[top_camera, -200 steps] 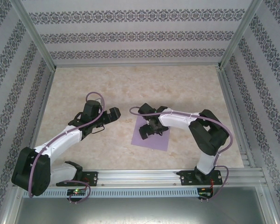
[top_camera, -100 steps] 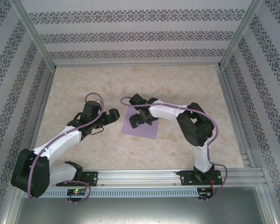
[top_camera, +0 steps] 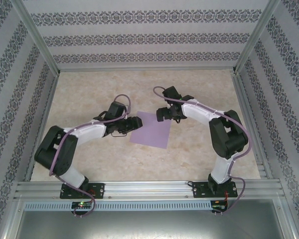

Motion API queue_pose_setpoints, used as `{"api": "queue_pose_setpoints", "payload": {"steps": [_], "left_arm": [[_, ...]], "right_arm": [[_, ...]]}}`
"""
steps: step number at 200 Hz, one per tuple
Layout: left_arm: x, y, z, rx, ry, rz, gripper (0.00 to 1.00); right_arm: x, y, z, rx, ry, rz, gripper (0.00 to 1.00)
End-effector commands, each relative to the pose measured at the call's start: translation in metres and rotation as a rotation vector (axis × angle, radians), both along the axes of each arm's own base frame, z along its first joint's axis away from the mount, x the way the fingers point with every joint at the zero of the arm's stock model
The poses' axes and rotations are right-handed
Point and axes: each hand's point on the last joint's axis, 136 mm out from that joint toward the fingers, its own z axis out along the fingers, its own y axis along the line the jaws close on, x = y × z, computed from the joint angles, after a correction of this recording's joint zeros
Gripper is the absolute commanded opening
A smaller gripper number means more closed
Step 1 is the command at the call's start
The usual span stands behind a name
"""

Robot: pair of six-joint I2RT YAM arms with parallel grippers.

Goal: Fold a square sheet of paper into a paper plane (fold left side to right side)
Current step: Move the square sheet of paper to the center of the table, then pick up the square sheet of paper from the center of the table.

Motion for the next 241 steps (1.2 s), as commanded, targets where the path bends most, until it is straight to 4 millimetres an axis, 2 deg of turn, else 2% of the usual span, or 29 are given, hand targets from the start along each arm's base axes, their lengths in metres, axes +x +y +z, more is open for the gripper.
{"api": "queue_pose_setpoints", "payload": {"steps": [1, 15, 43, 114, 147, 197, 241], "left_arm": [[0.006, -0.026, 0.002, -0.058, 0.011, -0.027, 0.58], [0.006, -0.03, -0.008, -0.04, 0.036, -0.027, 0.55], [0.001, -0.024, -0.025, 0.013, 0.069, -0.001, 0.53], [-0.008, -0.005, -0.026, 0.101, 0.071, 0.027, 0.5], [-0.012, -0.005, -0.037, 0.101, 0.101, 0.024, 0.44], [-0.018, -0.003, -0.057, 0.096, 0.134, 0.042, 0.37], [-0.019, -0.001, -0.062, 0.098, 0.139, 0.049, 0.33]], "right_arm": [[0.001, 0.004, -0.012, 0.007, 0.032, 0.028, 0.98], [0.004, 0.006, -0.015, 0.004, 0.04, 0.034, 0.98], [0.004, 0.014, -0.022, 0.014, 0.058, 0.044, 0.98], [-0.002, 0.029, -0.033, -0.002, 0.083, 0.076, 0.98], [-0.01, 0.037, -0.037, -0.001, 0.099, 0.092, 0.98], [-0.029, 0.061, -0.037, 0.075, 0.135, 0.129, 0.97], [-0.04, 0.072, -0.032, 0.109, 0.147, 0.147, 0.93]]}}
